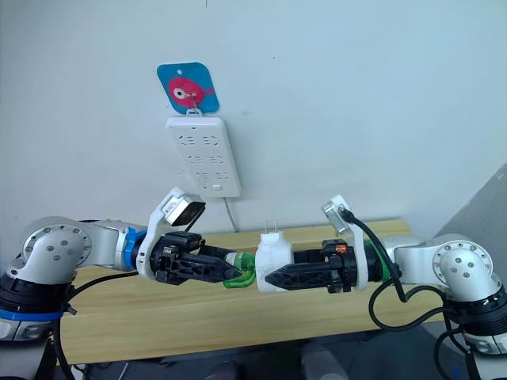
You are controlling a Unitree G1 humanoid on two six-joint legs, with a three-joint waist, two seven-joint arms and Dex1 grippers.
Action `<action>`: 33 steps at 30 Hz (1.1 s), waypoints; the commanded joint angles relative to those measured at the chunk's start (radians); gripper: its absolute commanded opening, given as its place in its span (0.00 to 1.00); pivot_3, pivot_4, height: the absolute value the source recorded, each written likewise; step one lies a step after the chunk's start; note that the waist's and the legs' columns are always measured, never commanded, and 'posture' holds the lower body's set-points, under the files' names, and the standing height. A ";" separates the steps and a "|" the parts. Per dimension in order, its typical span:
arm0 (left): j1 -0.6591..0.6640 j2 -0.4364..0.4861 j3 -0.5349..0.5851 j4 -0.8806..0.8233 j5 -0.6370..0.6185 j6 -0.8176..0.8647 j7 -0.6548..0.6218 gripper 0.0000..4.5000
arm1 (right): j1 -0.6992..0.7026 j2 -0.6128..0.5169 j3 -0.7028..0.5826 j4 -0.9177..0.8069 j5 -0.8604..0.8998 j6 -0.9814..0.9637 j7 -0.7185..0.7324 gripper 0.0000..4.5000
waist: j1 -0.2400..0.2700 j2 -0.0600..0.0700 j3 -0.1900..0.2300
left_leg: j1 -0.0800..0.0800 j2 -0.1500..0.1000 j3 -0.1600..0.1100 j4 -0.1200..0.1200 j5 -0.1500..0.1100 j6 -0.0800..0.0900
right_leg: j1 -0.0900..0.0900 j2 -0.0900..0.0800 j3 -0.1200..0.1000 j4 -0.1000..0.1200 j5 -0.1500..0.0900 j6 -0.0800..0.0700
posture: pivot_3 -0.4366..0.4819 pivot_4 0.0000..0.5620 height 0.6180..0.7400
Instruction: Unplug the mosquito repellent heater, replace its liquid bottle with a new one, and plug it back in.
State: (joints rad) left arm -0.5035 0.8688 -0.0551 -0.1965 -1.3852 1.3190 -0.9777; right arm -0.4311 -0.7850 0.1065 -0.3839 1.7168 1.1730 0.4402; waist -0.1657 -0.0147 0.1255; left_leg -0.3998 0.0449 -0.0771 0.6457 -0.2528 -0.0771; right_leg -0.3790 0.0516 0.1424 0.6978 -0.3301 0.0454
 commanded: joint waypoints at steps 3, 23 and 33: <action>0.022 0.048 0.118 0.072 -0.024 0.038 0.036 0.51 | -0.006 -0.033 -0.032 0.009 0.008 0.022 0.034 0.67 | 0.001 0.000 0.000 | 0.000 0.000 0.000 0.000 0.000 0.000 | 0.000 0.000 0.000 0.000 0.000 0.000 | 0.33 0.16 1.00; 0.038 0.017 0.139 0.047 -0.077 0.036 0.108 0.51 | -0.004 -0.026 -0.028 0.012 0.001 0.002 0.017 0.67 | 0.002 0.000 0.000 | 0.000 0.000 0.000 0.000 0.000 0.000 | 0.000 0.000 0.000 0.000 0.000 0.000 | 0.33 0.16 1.00; 0.108 0.016 0.161 -0.094 0.012 -0.057 0.007 1.00 | 0.005 -0.018 -0.030 0.011 0.021 -0.003 -0.005 0.67 | 0.002 0.000 0.000 | 0.000 0.000 0.001 0.000 0.000 0.000 | 0.000 0.000 0.001 0.000 0.000 0.000 | 0.33 0.17 1.00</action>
State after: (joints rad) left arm -0.4008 0.8686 0.0767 -0.2536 -1.3799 1.2776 -0.9346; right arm -0.4193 -0.8053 0.1067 -0.3557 1.7090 1.1749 0.4324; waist -0.1639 -0.0147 0.1258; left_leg -0.4000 0.0447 -0.0760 0.6455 -0.2529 -0.0772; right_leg -0.3795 0.0513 0.1438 0.6974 -0.3302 0.0454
